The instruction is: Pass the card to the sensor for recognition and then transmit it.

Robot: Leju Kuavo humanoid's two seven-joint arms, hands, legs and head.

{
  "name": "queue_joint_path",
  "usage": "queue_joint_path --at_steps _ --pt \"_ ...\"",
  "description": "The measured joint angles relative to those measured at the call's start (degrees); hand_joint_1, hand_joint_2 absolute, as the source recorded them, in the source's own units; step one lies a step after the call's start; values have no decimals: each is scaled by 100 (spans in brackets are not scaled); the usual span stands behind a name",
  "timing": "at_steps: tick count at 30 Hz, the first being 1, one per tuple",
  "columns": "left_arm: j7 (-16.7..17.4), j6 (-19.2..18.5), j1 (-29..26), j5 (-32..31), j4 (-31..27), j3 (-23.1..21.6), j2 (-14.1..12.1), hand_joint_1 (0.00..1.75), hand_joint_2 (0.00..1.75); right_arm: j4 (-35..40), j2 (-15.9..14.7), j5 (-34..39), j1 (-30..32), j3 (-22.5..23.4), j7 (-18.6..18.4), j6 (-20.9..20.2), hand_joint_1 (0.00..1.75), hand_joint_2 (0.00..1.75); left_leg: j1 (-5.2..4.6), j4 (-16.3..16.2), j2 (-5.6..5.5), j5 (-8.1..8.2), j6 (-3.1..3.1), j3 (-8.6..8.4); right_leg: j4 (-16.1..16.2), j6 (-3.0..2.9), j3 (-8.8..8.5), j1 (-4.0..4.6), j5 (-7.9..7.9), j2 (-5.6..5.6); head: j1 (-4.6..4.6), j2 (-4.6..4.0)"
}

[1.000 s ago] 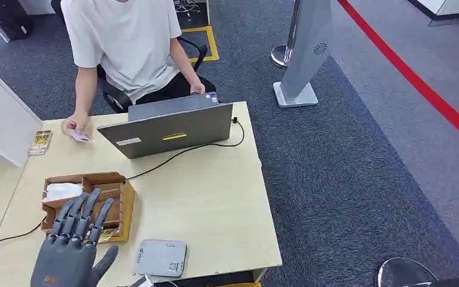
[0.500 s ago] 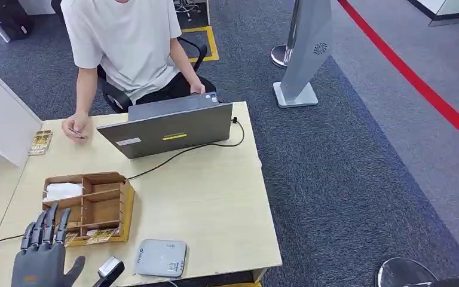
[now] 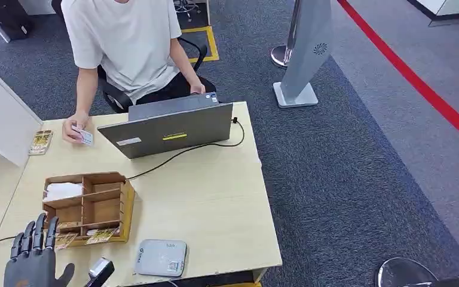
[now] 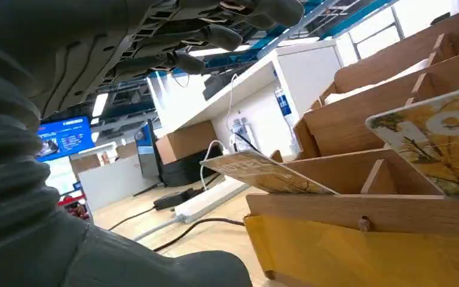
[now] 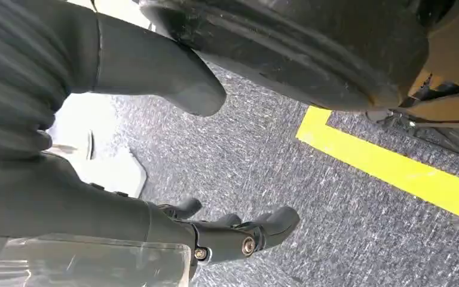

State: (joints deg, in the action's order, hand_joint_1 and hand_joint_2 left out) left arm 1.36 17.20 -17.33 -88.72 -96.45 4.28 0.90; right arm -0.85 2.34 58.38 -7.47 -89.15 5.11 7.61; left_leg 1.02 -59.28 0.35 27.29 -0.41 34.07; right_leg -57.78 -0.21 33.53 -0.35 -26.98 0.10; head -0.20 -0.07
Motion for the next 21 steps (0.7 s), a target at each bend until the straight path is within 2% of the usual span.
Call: queue_joint_path --at_steps 9,21 --pt "33 92 281 -2 278 -112 17 0 175 -26 0 -33 -10 0 48 -24 0 175 0 -1 0 -2 2 0 0 0 0 0 1 1 2 0" --pt "105 79 395 -2 430 -354 17 0 175 -28 0 -72 -18 0 50 -48 0 175 0 -1 0 -1 2 0 0 0 0 0 0 1 0 0"
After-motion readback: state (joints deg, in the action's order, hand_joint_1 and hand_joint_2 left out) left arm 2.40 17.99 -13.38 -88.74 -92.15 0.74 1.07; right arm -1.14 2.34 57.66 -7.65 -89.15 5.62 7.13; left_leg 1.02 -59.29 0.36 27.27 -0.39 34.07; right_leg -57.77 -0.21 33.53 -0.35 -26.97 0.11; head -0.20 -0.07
